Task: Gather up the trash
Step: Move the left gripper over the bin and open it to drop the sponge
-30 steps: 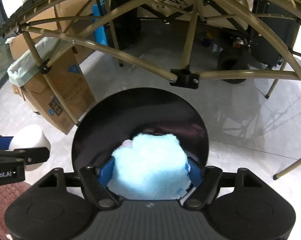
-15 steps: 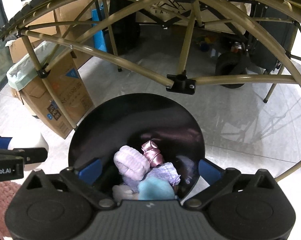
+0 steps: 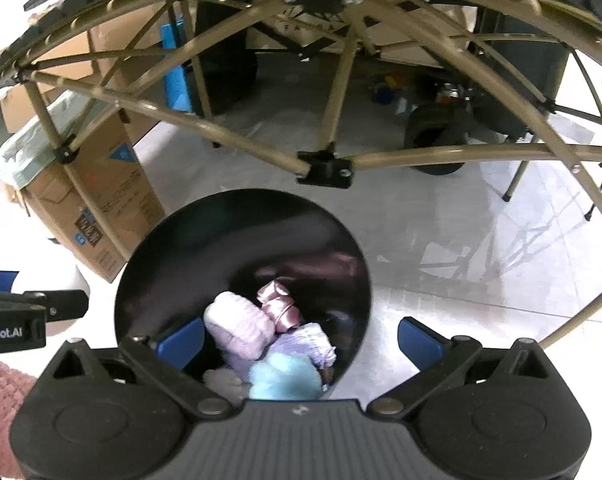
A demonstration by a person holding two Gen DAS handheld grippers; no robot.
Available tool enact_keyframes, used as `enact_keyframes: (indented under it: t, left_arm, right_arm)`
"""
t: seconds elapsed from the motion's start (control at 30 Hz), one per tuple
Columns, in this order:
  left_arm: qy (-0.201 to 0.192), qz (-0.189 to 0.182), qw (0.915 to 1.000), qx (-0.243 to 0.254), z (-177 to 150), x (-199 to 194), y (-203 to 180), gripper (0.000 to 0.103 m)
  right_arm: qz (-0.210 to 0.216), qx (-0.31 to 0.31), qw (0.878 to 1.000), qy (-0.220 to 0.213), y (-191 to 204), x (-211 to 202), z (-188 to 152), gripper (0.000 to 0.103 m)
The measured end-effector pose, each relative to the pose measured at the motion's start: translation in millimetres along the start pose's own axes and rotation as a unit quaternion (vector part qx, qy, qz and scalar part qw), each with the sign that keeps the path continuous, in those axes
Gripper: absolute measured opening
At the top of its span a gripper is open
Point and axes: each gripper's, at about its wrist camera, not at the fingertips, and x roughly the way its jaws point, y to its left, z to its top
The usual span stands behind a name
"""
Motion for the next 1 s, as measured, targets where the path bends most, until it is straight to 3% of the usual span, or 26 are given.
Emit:
enact_keyframes:
  t: [0.43,1.0]
  left_arm:
    - [-0.004,-0.013,0.9996,0.025,13.1,9.8,-27.3,0.057]
    - [-0.008,-0.044,0.9974,0.057,32.8,31.5,-67.4,0.057]
  right_arm:
    - [-0.066,0.025,0.997,-0.011,-29.5,-17.4,5.6,0.103]
    - [-0.113,0.064,0.991,-0.024,-64.8,-31.8,13.2,0.103]
